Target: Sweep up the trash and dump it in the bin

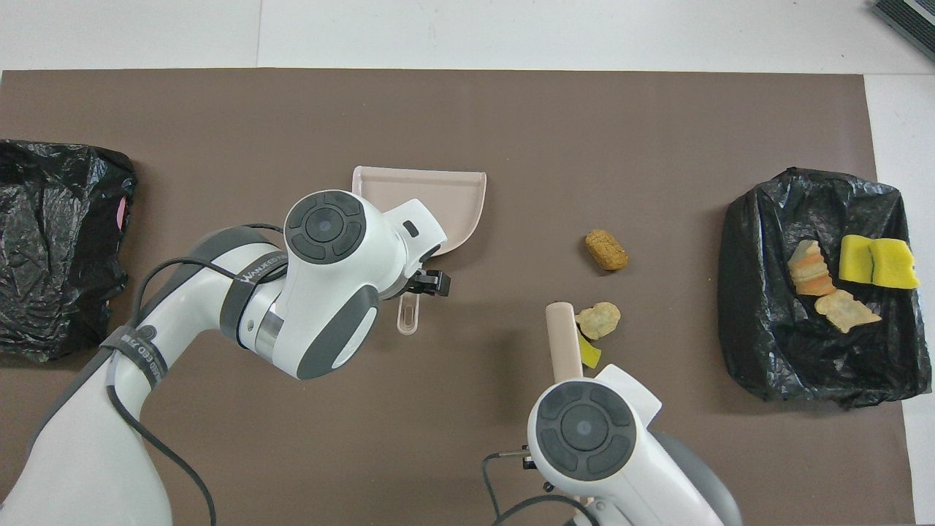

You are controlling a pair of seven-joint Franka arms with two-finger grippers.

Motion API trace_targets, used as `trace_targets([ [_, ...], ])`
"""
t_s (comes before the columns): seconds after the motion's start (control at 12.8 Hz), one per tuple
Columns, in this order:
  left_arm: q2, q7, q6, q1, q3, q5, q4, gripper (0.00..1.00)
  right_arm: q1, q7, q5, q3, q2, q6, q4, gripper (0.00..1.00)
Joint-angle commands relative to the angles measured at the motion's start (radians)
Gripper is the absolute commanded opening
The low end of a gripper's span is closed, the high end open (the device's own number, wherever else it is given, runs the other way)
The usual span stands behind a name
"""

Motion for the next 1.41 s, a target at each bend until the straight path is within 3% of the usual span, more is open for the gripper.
trace_targets([
  [0.0, 0.007, -0.067, 0.037, -0.029, 0.006, 0.081, -0.009, 1.0, -0.121, -0.175, -0.147, 0.016, 0.019, 0.035, -0.029, 0.0],
  [0.16, 0.018, -0.068, 0.042, -0.035, 0.006, 0.085, -0.012, 1.0, -0.245, -0.315, -0.252, 0.016, 0.022, 0.119, -0.069, 0.0],
  [0.31, 0.037, -0.072, 0.039, -0.054, 0.01, 0.086, -0.007, 1.0, -0.317, -0.409, -0.355, 0.016, 0.078, 0.201, -0.064, 0.0],
  [0.39, 0.037, -0.072, 0.031, -0.054, 0.012, 0.086, -0.006, 0.94, -0.339, -0.424, -0.406, 0.017, 0.121, 0.263, -0.049, 0.0],
  [0.63, 0.037, -0.072, 0.019, -0.049, 0.01, 0.086, -0.006, 0.55, -0.382, -0.473, -0.469, 0.019, 0.302, 0.299, 0.104, 0.0],
  [0.78, 0.035, -0.072, -0.013, -0.051, 0.014, 0.086, -0.004, 0.32, -0.377, -0.473, -0.448, 0.022, 0.332, 0.306, 0.105, 0.0],
  [0.86, 0.035, -0.072, -0.029, -0.051, 0.015, 0.092, -0.003, 0.26, -0.377, -0.479, -0.411, 0.022, 0.332, 0.302, 0.098, 0.0],
  [1.02, 0.034, -0.065, -0.043, -0.045, 0.012, 0.17, 0.012, 0.03, -0.367, -0.51, -0.248, 0.022, 0.329, 0.284, 0.095, 0.0],
  [1.25, -0.009, -0.064, -0.128, -0.051, 0.007, 0.221, 0.028, 0.0, -0.327, -0.445, -0.018, 0.023, 0.32, 0.23, 0.1, 0.0],
  [1.33, -0.025, -0.049, -0.154, -0.054, 0.009, 0.221, 0.028, 0.0, -0.318, -0.385, -0.005, 0.023, 0.303, 0.227, 0.101, 0.0],
])
